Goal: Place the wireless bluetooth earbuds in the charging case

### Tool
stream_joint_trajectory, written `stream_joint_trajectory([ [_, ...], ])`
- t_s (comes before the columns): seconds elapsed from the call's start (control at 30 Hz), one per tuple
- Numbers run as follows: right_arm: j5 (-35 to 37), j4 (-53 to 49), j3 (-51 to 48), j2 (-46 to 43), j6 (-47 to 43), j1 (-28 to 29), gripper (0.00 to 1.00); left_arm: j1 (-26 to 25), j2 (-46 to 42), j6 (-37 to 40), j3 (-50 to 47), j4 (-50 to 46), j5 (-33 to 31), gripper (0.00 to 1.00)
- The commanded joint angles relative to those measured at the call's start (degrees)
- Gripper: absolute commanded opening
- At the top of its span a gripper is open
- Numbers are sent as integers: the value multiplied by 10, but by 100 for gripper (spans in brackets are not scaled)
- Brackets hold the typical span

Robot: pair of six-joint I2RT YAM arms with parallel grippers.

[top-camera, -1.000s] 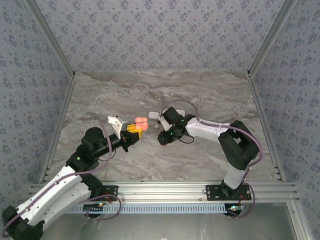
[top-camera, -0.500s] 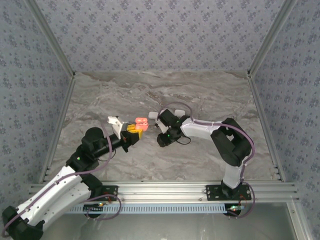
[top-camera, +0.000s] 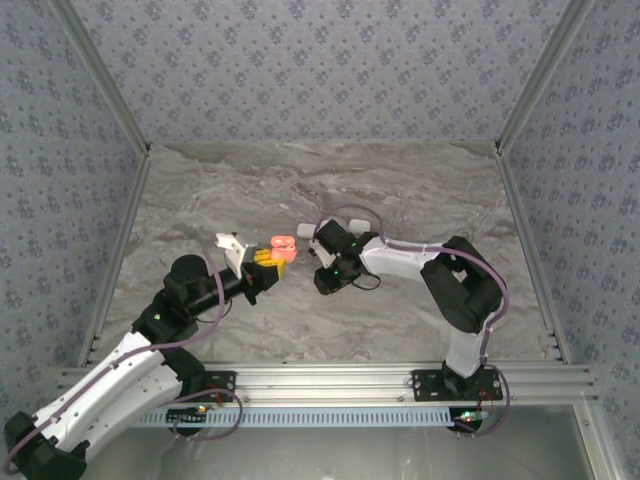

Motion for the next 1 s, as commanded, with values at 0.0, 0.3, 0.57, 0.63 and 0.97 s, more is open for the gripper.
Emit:
stream_joint_trajectory([
  [0.0,3,-36,-2,-5,4,7,31,-5,-4,7,4,11,-6,2],
  [0.3,1,-38,-12,-14,8,8,25,-5,1,5,5,15,-4,2],
  [0.57,18,-42,-16,-69,9,6,23,-5,13,2,3,20,-1,2],
  [0.63,30,-44,-16,-101,6,2,23,-4,17,-3,-1,32,2,2],
  [0.97,66,-22,-8,-287,-12,-27,23,-4,88,-34,-1,111,50,2],
])
